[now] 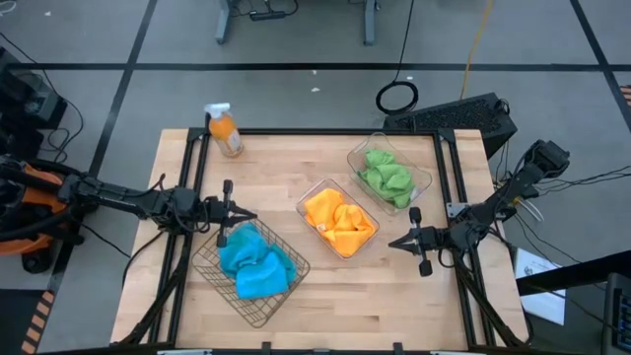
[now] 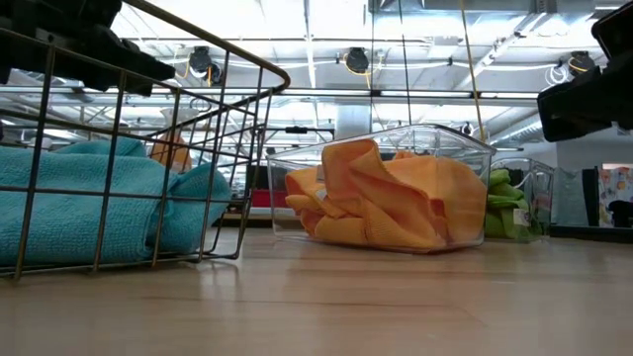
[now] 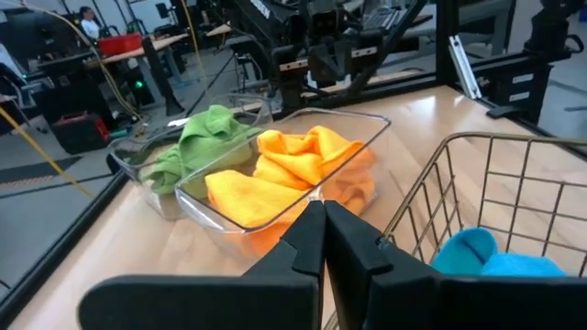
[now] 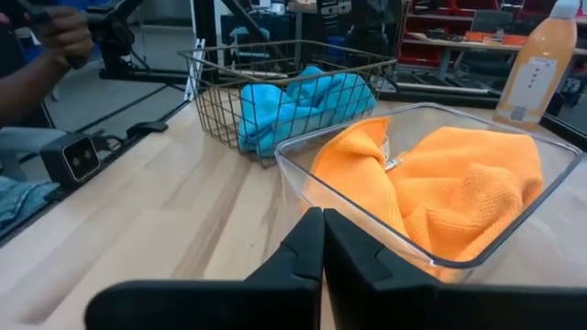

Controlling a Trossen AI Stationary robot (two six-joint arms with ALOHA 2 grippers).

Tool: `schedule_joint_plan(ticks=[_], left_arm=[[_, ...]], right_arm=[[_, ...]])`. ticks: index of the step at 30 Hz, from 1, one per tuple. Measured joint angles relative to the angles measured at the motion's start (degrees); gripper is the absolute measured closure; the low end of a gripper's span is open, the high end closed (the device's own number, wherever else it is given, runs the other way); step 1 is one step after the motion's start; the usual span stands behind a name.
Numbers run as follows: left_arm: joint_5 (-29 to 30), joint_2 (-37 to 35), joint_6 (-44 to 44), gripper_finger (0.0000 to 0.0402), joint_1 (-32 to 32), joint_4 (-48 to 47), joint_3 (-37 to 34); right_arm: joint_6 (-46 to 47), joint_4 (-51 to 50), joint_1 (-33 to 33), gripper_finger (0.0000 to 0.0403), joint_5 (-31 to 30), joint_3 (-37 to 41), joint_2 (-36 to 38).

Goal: Sort microfiber towel by color & place in baskets
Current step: Return To Home Position

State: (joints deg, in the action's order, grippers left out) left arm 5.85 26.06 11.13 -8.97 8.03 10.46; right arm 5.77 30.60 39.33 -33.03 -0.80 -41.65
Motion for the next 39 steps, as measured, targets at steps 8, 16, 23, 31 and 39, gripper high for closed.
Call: schedule_joint_plan(ticks=[8, 16, 23, 31, 39], left_arm=[[-0.04, -0.02, -1.87, 0.0391, 0.0, -0.74, -0.91], [2.12, 0.0, -1.87, 0.0391, 0.02, 4.6, -4.57], [1.84, -1.58, -0.94, 0.0391, 0.02, 6.39, -4.57], [-0.55, -3.61, -2.04, 0.0391, 0.0, 3.92, -4.57], [-2.64, -3.78, -3.14, 0.0391, -0.04, 3.6, -4.73]], right_arm=[[-2.55, -2.36, 0.0, 0.0403, -0.16, 0.0, 1.86], [-6.66, -8.02, -1.29, 0.0403, -0.28, -0.02, 10.04], [-11.14, -13.57, -5.66, 0.0403, 3.8, -0.02, 19.14], [-14.41, -16.59, -13.62, 0.0403, 14.67, -0.04, 25.97], [-12.3, -17.52, -19.93, 0.0403, 21.33, -0.04, 27.04]])
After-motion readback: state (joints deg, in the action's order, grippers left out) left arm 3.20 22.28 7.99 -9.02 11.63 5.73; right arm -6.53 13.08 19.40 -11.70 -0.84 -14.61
